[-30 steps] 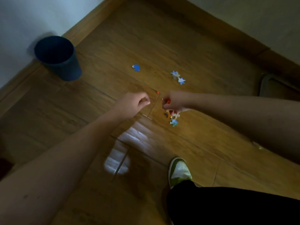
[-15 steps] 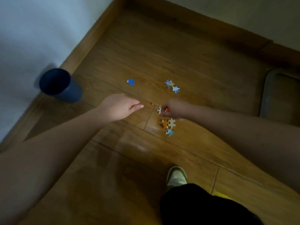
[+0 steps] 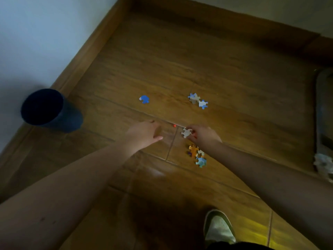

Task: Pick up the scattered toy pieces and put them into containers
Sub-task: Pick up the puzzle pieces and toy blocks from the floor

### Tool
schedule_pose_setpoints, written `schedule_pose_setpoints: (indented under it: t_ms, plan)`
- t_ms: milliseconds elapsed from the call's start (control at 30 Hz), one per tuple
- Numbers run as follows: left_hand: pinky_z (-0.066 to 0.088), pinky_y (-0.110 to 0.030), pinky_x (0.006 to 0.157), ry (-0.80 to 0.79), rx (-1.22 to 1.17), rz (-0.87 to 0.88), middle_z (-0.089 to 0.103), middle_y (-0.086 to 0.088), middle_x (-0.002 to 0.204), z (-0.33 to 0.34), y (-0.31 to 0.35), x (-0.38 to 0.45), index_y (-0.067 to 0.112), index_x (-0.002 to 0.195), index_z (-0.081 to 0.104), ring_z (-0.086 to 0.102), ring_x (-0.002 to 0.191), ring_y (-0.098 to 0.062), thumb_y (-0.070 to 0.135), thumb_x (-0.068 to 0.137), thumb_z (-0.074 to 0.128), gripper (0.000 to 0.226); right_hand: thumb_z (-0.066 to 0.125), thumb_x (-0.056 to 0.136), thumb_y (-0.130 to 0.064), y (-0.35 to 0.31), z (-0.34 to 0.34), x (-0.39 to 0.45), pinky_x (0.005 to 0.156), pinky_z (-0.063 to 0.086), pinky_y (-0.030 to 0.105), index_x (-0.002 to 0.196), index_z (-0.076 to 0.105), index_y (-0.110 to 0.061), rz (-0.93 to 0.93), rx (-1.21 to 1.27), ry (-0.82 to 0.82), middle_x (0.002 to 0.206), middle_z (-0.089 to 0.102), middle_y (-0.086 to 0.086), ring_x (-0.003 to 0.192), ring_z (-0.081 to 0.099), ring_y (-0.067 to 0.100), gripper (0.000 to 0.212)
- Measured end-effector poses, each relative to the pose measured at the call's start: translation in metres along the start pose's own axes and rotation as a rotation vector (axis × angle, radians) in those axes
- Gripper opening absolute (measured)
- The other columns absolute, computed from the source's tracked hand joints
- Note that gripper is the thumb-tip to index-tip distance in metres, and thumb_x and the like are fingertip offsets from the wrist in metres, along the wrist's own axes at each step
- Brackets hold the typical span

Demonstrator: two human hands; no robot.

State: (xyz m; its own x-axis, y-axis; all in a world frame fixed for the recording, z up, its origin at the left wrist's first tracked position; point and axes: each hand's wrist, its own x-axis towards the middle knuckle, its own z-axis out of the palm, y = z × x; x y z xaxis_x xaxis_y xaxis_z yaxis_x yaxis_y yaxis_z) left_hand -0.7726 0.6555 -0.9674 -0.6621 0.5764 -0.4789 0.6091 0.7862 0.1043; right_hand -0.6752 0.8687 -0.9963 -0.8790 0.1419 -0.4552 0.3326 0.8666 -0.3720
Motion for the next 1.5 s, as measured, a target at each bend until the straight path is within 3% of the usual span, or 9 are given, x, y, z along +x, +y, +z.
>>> schedule_pose_setpoints:
  t_ms: [133,333,633,733,867,1000,1100,1300,1500]
  plan:
    - [0.033,-0.02,0.048,0.059,-0.036,0.086,0.059,-0.003,0.122,0.008,0.008,-0.001,0.019,0.139,0.038,0.051,0.075,-0.012,0.043,0.095,0.05,0.051,0.06,0.093,-0.028,-0.015,0.003,0.033,0.091,0.048,0.037,0.138,0.046,-0.025,-0.002,0.003,-0.037,0.131,0.055,0.004,0.116,0.056,0.024,0.048]
    - [0.056,-0.035,0.078,0.074,-0.169,-0.002,0.05,-0.002,0.136,0.017,-0.008,-0.002,0.025,0.145,0.031,0.062,0.101,-0.021,0.044,0.093,0.053,0.06,0.054,0.096,-0.023,-0.037,0.023,0.082,0.089,0.05,0.044,0.13,0.051,-0.019,0.003,-0.084,-0.087,0.13,0.053,0.01,0.113,0.057,0.035,0.035]
    - [0.049,-0.031,0.073,0.077,-0.229,-0.144,0.058,-0.004,0.122,0.013,-0.034,0.014,0.018,0.134,0.045,0.063,0.099,-0.022,0.033,0.096,0.047,0.041,0.047,0.094,-0.008,-0.044,0.036,0.102,0.085,0.053,0.045,0.113,0.057,-0.013,-0.09,-0.209,-0.125,0.118,0.059,0.011,0.106,0.059,0.032,0.022]
    - [0.047,-0.034,0.067,0.169,-0.164,-0.186,0.064,-0.008,0.107,0.002,-0.044,0.025,0.016,0.117,0.053,0.064,0.092,-0.03,0.029,0.095,0.043,0.027,0.059,0.09,-0.022,-0.046,0.025,0.089,0.08,0.048,0.031,0.104,0.063,-0.014,-0.131,-0.044,-0.153,0.108,0.066,0.006,0.102,0.061,0.023,0.016]
    - [0.049,-0.038,0.076,0.218,-0.149,-0.202,0.064,-0.009,0.112,-0.007,-0.053,0.045,0.022,0.129,0.051,0.063,0.099,-0.033,0.027,0.092,0.047,0.037,0.063,0.087,-0.034,-0.038,0.009,0.061,0.084,0.052,0.029,0.098,0.068,-0.029,-0.017,0.288,-0.121,0.103,0.068,-0.008,0.097,0.062,0.011,0.013]
    - [0.05,-0.041,0.082,0.191,-0.172,-0.236,0.06,-0.012,0.12,0.002,-0.057,0.063,0.024,0.144,0.037,0.062,0.101,-0.033,0.022,0.093,0.045,0.051,0.066,0.088,-0.03,-0.025,0.005,0.028,0.067,0.048,0.018,0.091,0.07,-0.035,0.105,0.562,-0.079,0.092,0.064,-0.017,0.086,0.06,0.003,0.007]
    - [0.05,-0.045,0.088,0.131,-0.185,-0.252,0.052,-0.013,0.132,0.013,-0.061,0.075,0.023,0.149,0.028,0.06,0.107,-0.033,0.023,0.095,0.043,0.056,0.069,0.087,-0.023,-0.014,0.006,0.005,0.055,0.047,0.019,0.084,0.073,-0.031,0.228,0.81,-0.035,0.086,0.069,-0.008,0.069,0.061,0.007,0.01]
    - [0.046,-0.04,0.092,0.041,-0.059,-0.233,0.04,-0.008,0.147,0.003,-0.072,0.098,0.03,0.153,0.01,0.055,0.118,-0.032,0.031,0.093,0.049,0.072,0.066,0.088,-0.013,0.011,-0.001,-0.034,0.062,0.048,0.027,0.089,0.076,-0.025,0.276,1.011,-0.083,0.082,0.072,0.005,0.067,0.058,0.016,0.015]
    - [0.042,-0.041,0.104,0.003,-0.199,-0.295,0.037,-0.014,0.148,-0.001,-0.081,0.123,0.03,0.152,0.016,0.047,0.128,-0.033,0.04,0.089,0.06,0.077,0.065,0.089,-0.013,0.029,0.003,-0.066,0.065,0.046,0.033,0.084,0.079,-0.03,0.32,1.109,-0.091,0.082,0.073,0.004,0.071,0.055,0.02,0.023]
